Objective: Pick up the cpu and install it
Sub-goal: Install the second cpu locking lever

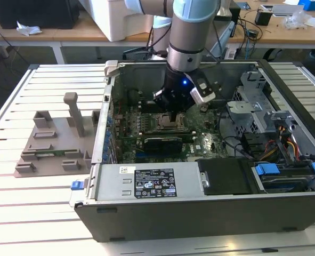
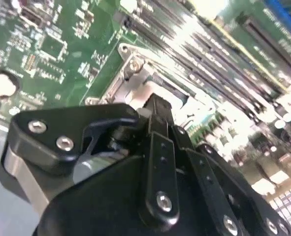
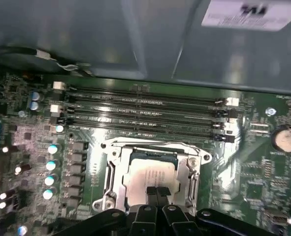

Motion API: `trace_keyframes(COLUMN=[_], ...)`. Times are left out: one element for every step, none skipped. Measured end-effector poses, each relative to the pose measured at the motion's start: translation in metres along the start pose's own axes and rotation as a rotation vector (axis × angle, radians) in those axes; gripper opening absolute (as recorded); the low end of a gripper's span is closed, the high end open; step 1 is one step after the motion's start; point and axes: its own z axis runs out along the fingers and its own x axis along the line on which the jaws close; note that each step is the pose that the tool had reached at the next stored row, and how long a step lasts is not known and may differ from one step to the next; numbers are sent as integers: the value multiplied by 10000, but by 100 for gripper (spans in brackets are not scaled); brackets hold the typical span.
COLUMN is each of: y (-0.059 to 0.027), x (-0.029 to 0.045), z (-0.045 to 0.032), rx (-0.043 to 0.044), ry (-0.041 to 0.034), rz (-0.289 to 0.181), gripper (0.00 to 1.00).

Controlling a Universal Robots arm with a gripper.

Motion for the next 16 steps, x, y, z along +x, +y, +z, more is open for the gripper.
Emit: trace_keyframes(y=[2, 4, 5, 6, 7, 9, 10, 11, 11, 12, 12, 12, 11, 11, 11, 12], x=[3, 5, 10, 13, 16, 19, 24, 26, 26, 26, 26, 26, 26, 26, 26, 26], z=[-53, -100, -167, -211, -265, -312, -381, -419, -427, -428, -428, -428, -429, -429, -429, -430], rx=[2, 2, 3, 4, 3, 2, 1, -3, -3, -6, -6, -5, -3, -3, -3, -3], ry=[0, -1, -1, -1, -2, -1, -1, -2, -2, -3, -3, -3, -2, -1, -2, -2], rz=[-2, -1, 0, 1, 1, 1, 1, 0, 0, 0, 0, 0, 0, 0, 0, 0], gripper=[11, 11, 11, 11, 11, 11, 11, 11, 11, 11, 11, 11, 11, 11, 11, 11])
